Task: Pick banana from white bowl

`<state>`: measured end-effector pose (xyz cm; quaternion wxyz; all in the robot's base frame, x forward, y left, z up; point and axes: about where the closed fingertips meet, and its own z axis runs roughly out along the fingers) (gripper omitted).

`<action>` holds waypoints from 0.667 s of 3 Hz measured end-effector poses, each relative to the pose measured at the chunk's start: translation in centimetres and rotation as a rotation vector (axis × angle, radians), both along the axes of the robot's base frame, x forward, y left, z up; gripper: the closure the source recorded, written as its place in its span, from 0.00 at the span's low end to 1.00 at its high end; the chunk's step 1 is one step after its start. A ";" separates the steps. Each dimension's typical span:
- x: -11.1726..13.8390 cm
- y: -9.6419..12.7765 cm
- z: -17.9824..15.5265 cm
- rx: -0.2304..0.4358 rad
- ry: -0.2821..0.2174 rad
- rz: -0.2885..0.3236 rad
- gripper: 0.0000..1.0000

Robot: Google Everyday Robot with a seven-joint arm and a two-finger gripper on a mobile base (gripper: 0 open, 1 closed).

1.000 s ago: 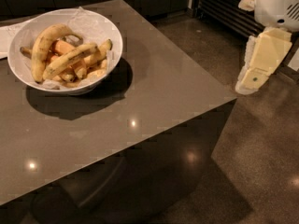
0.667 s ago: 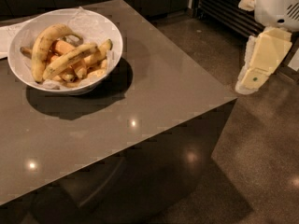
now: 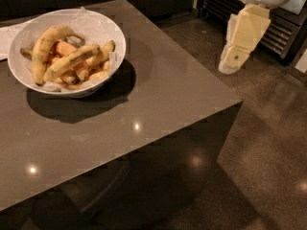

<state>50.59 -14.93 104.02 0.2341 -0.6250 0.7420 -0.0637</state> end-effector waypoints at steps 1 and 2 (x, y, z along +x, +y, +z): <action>0.0 0.0 0.0 0.000 0.000 0.000 0.00; -0.1 0.4 0.7 0.027 -0.028 0.034 0.00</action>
Offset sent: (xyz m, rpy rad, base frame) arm -0.0017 0.0076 0.0128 0.0614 -0.0488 0.0782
